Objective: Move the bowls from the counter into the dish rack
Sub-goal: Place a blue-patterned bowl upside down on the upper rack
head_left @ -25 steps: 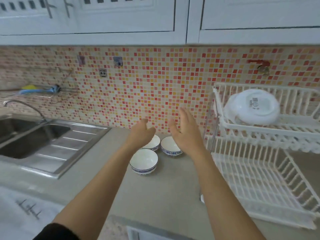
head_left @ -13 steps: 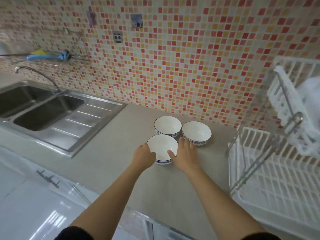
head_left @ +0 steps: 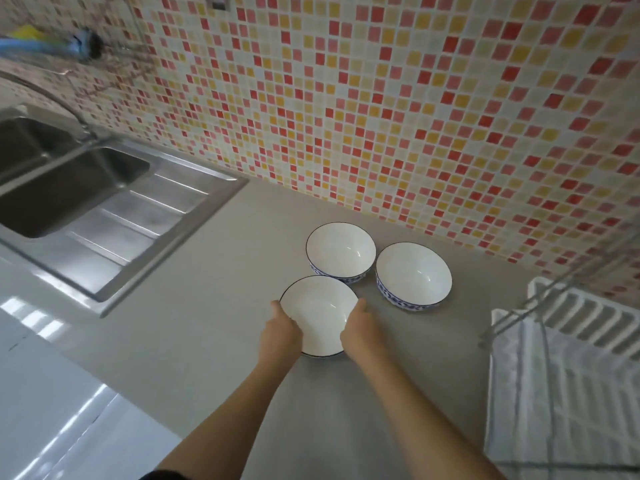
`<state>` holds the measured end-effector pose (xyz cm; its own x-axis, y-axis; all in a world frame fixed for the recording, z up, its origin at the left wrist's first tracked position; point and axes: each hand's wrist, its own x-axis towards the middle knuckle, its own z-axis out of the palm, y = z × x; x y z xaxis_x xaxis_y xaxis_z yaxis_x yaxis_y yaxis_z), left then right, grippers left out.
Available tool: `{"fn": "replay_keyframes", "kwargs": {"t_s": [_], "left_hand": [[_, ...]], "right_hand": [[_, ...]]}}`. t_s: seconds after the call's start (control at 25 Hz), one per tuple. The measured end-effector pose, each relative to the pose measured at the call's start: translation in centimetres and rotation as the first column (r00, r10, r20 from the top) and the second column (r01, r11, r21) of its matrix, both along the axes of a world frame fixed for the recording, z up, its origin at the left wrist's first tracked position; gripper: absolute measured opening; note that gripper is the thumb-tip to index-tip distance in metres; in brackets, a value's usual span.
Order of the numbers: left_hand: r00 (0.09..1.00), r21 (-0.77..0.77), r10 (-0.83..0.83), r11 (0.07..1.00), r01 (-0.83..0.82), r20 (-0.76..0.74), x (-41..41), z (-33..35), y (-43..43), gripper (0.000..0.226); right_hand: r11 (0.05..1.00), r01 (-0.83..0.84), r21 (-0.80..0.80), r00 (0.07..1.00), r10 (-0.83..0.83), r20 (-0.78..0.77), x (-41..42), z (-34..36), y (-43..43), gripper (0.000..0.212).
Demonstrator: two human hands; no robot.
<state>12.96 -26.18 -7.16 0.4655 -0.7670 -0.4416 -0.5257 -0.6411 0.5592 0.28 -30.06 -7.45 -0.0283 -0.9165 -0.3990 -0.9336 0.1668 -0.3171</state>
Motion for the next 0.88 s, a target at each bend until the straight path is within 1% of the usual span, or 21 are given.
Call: {"fn": "replay_keyframes", "kwargs": {"t_s": [0.08,0.2,0.32,0.48,0.64,0.76,0.84,0.88], "left_hand": [[1.0,0.007,0.013,1.0,-0.013,0.001,-0.1,-0.1,-0.1,0.047],[1.0,0.0,0.006,1.0,-0.006,-0.01,0.0,0.2,-0.2,0.048],[1.0,-0.044,-0.01,0.999,0.011,0.019,0.2,0.4,0.2,0.05],[0.997,-0.152,-0.033,0.987,0.043,0.068,0.1,1.8,2.8,0.053],[0.99,-0.247,-0.073,0.964,0.102,0.122,-0.2,4.4,7.5,0.055],[0.986,-0.416,-0.09,0.898,0.141,0.141,-0.6,7.5,12.6,0.05],[0.993,-0.545,-0.075,0.831,0.113,0.091,-0.9,9.7,15.5,0.041],[0.996,-0.596,-0.068,0.799,0.084,0.049,-1.1,11.0,16.6,0.04]], "right_hand": [[1.0,0.008,-0.005,1.0,-0.008,0.01,-0.1,0.1,0.0,0.043],[1.0,0.015,-0.007,0.999,-0.015,0.029,-0.3,0.3,0.3,0.042],[0.999,0.028,-0.047,0.998,-0.025,0.066,-0.7,0.5,1.3,0.041],[0.985,0.122,-0.119,0.963,-0.088,0.256,-0.8,0.9,4.1,0.039],[0.968,0.138,-0.21,0.94,-0.061,0.336,-1.6,2.8,9.0,0.037],[0.929,0.158,-0.334,0.915,-0.01,0.404,-2.3,5.6,13.9,0.035],[0.888,0.197,-0.416,0.871,0.037,0.491,-2.6,8.1,16.7,0.038],[0.865,0.219,-0.452,0.841,0.067,0.536,-2.8,9.3,17.9,0.039]]}}
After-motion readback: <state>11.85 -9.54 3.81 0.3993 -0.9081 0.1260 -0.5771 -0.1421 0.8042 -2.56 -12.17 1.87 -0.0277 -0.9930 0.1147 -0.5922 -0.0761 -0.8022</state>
